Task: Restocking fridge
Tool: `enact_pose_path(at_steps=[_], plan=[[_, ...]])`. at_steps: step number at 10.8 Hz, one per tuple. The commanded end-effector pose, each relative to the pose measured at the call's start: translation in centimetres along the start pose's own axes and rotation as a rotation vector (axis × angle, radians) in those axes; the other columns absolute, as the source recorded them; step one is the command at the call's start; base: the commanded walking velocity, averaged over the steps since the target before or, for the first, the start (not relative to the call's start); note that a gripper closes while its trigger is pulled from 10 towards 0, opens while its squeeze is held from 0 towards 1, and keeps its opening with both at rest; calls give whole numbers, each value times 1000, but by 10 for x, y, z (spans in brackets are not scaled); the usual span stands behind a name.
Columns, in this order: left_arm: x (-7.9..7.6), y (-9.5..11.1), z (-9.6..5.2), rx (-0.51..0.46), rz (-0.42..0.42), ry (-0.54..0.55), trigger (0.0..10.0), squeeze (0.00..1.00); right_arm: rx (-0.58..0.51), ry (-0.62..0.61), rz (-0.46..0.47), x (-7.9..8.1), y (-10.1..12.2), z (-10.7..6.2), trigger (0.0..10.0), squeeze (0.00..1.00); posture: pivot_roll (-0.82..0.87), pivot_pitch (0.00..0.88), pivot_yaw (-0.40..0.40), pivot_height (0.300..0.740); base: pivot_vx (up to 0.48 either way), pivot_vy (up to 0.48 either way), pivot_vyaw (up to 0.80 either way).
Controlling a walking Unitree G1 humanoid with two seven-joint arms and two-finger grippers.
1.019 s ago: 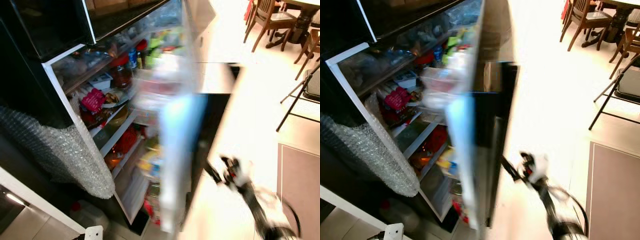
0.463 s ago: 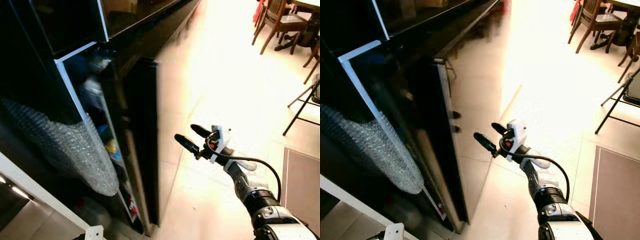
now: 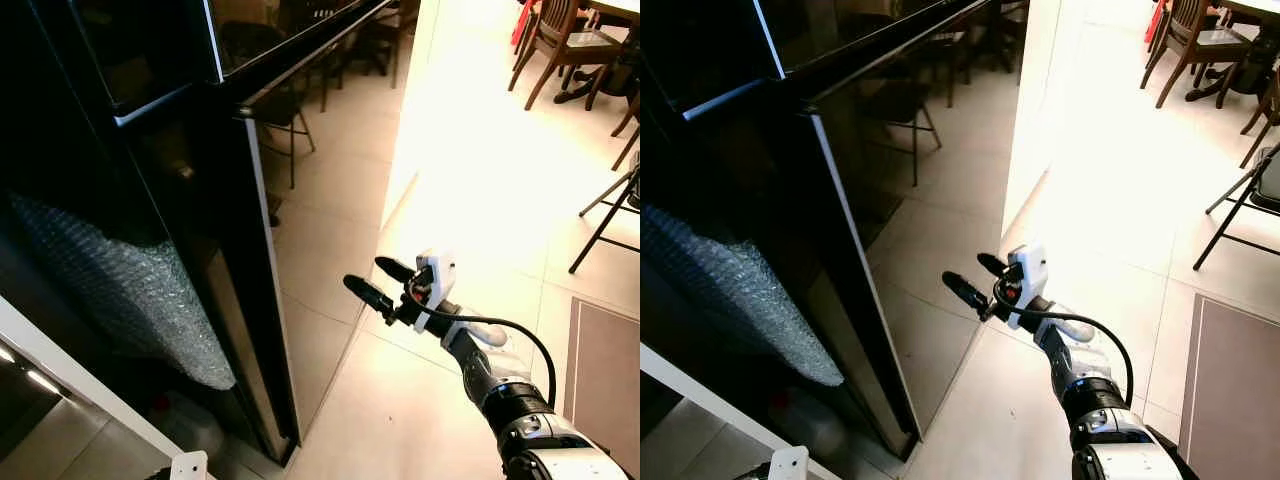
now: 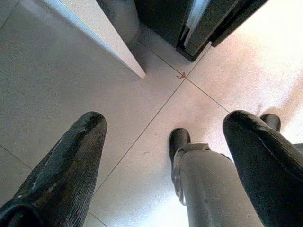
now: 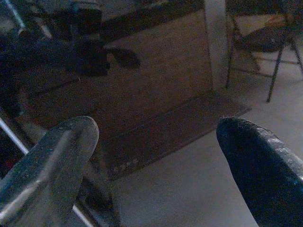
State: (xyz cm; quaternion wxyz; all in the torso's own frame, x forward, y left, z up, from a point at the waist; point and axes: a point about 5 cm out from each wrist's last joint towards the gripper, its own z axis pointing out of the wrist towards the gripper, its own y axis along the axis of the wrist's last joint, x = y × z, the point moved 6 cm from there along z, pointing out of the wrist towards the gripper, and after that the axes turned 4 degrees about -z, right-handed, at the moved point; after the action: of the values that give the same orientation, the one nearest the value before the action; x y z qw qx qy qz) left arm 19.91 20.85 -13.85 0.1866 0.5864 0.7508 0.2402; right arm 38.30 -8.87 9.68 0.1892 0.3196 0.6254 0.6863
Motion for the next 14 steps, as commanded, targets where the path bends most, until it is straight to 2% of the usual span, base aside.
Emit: enact_pose_path(at_steps=[1, 3, 5, 7, 10, 11, 13, 14], plan=[[0, -3, -1, 7, 3, 5, 10000, 0, 15, -21, 3, -2, -6, -3, 10000, 0, -61, 7, 26, 740, 0, 0, 0], [0, -3, 0, 6, 3, 3, 10000, 0, 34, -80, 11, -9, -15, -9, 10000, 0, -60, 3, 25, 740, 0, 0, 0], [0, -3, 0, 5, 2, 4, 10000, 0, 85, -180, 26, -19, -35, -21, 10000, 0, -58, 2, 24, 740, 0, 0, 0], [-1, -3, 0, 4, 0, 5, 10000, 0, 163, -328, 37, -32, -61, -41, 10000, 0, -55, 0, 22, 740, 0, 0, 0], [-1, -3, 0, 3, 0, 4, 10000, 0, 351, -607, 75, -51, -111, -87, 10000, 0, -55, 0, 19, 740, 0, 0, 0], [-2, -3, 0, 3, -3, 0, 10000, 0, 419, -695, 136, -50, -135, -111, 10000, 0, -55, 0, 18, 740, 0, 0, 0], [-2, -6, -1, 17, -19, 3, 10000, 0, 605, -796, 210, -29, -187, -157, 10000, 0, -49, 0, 17, 740, 0, 0, 0], [-2, -6, -1, 17, -19, 3, 10000, 0, 605, -796, 210, -29, -187, -157, 10000, 0, -49, 0, 17, 740, 0, 0, 0]])
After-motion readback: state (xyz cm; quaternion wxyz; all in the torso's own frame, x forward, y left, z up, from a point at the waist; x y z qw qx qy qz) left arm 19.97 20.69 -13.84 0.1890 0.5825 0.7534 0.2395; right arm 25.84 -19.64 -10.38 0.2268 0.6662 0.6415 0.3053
